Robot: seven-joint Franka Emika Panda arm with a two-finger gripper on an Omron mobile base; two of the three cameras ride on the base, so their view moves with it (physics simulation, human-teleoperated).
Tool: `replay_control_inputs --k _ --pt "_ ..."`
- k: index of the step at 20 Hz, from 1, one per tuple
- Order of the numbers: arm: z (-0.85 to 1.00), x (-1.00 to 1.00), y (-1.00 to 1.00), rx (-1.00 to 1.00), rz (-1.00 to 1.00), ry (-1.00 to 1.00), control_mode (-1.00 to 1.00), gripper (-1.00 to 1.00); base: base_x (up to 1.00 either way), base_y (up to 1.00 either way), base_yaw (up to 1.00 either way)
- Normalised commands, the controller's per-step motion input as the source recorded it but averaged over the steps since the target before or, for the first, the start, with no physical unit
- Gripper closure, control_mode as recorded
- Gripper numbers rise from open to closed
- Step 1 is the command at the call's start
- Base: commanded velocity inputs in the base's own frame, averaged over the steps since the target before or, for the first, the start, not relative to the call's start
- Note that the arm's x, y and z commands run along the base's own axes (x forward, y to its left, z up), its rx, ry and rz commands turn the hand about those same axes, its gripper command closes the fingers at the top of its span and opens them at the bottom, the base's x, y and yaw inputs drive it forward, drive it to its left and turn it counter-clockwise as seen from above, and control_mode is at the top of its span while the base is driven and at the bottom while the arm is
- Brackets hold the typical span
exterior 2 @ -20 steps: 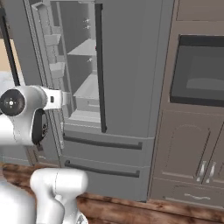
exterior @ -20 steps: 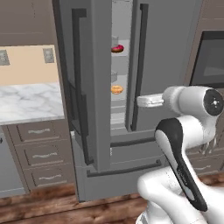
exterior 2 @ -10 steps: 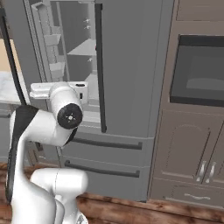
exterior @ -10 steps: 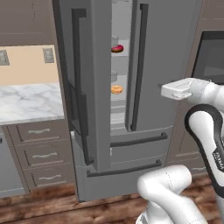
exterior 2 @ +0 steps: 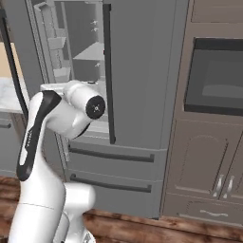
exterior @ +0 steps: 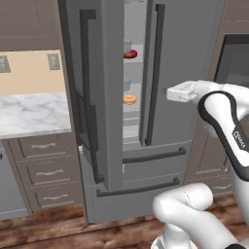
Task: Take the donuts from the fridge and place them on the empty tray on the dining counter.
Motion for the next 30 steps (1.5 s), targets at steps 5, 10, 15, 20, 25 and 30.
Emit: replay_control_inputs --k 5,10,15,20,25,30 --pt "-0.06 0.40 0.30 -0.03 0.21 -0.05 -1.00 -1.00 0.00 0.00 0.00" --pt "-0.14 0.35 0.37 -0.05 0.20 -0.12 -1.00 -1.00 0.00 0.00 0.00" --pt "-0.08 0.47 0.47 -0.03 0.19 -0.05 -1.00 -1.00 0.00 0.00 0.00" --pt "-0.06 0.49 0.27 0.00 0.19 0.01 -1.00 -1.00 0.00 0.00 0.00" --pt "-0.27 0.31 0.53 0.00 0.21 0.06 -1.00 -1.00 0.00 0.00 0.00" --pt "-0.44 0.09 1.00 -0.05 0.20 0.00 -1.00 -1.00 0.00 0.00 0.00"
